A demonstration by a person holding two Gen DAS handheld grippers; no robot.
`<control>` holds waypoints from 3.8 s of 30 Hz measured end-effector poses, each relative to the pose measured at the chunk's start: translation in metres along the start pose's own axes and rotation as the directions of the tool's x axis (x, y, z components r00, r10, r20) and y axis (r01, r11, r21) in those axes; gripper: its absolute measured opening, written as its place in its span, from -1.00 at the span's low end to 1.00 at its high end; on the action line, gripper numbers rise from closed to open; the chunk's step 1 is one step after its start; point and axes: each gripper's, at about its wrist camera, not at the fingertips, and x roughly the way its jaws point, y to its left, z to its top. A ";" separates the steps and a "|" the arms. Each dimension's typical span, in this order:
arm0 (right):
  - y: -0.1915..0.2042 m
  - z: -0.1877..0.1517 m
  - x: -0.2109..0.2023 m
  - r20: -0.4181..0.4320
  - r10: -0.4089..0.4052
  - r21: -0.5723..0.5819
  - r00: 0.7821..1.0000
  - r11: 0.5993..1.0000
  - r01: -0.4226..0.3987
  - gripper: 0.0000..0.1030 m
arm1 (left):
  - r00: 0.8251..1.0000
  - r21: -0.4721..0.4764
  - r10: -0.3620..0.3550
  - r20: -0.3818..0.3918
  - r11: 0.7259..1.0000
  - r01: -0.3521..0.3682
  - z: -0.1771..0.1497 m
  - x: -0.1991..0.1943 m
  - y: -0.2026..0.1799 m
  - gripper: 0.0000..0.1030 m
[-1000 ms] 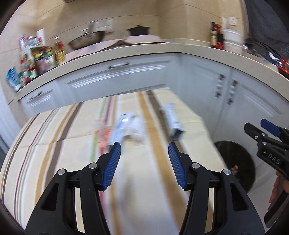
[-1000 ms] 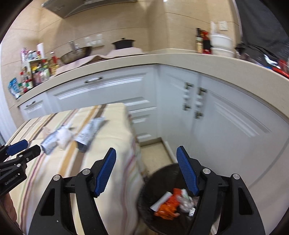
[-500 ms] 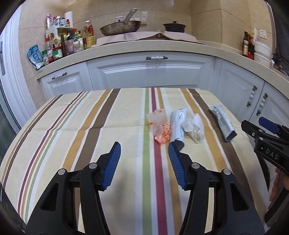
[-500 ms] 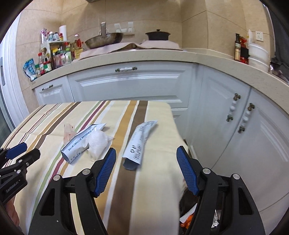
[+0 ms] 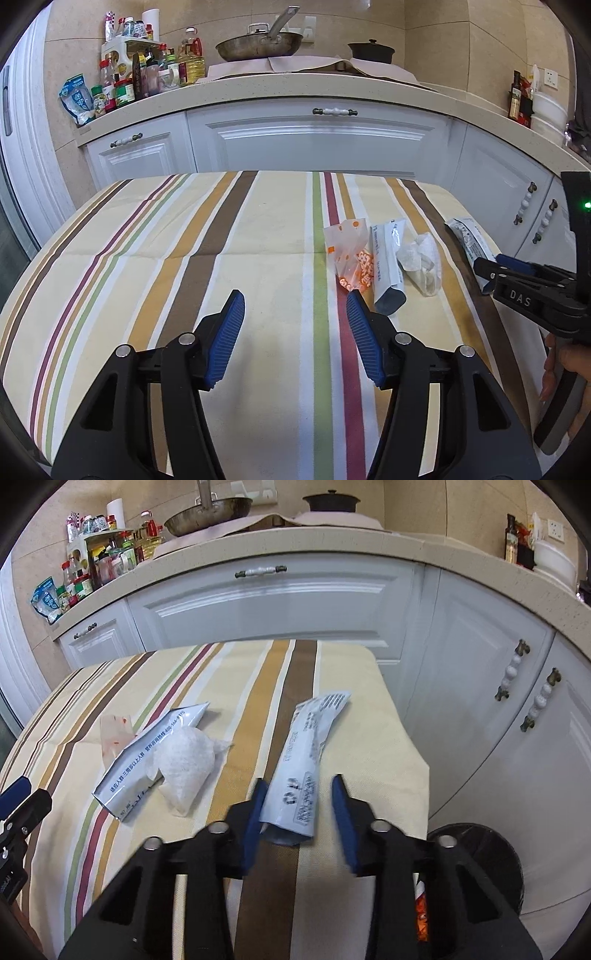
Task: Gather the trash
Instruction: 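Grasp the white tube with the recycle symbol with the right gripper, then grasp the dark-capped white tube with the left gripper, then carry both white tubes over the bin and open both grippers, then move both tools back over the last table trash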
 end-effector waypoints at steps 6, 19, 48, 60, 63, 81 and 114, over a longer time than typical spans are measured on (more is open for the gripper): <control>-0.004 -0.006 -0.011 0.027 0.000 -0.004 1.000 1.000 0.000 -0.56 | 1.000 0.012 -0.026 -0.001 1.000 0.026 0.001 0.002 -0.012 0.16; -0.023 -0.012 -0.029 0.068 0.014 0.023 0.998 1.000 -0.015 -0.59 | 0.999 0.086 -0.046 -0.021 0.995 0.048 0.012 0.027 -0.055 0.16; -0.023 -0.019 -0.057 0.150 0.002 0.010 0.989 1.000 -0.004 -0.59 | 0.998 0.114 -0.062 0.030 0.992 0.058 0.018 0.008 -0.059 -0.91; -0.060 -0.043 -0.105 0.202 -0.136 0.050 0.970 0.990 0.129 -0.59 | 0.986 0.168 -0.142 0.093 0.978 0.125 0.013 -0.041 -0.095 -0.91; -0.078 -0.057 -0.116 0.198 -0.191 0.072 0.961 0.981 0.180 -0.59 | 0.980 0.196 -0.176 0.088 0.968 0.156 0.007 -0.048 -0.115 -0.91; -0.162 -0.114 -0.143 0.147 -0.344 0.215 0.927 0.926 0.309 -0.59 | 0.943 0.396 -0.333 0.021 0.869 0.298 -0.035 -0.058 -0.259 -0.89; -0.047 -0.037 -0.089 0.222 -0.093 0.063 0.971 0.995 0.081 0.19 | 0.997 0.155 -0.019 0.074 0.988 0.007 0.002 -0.021 -0.082 0.20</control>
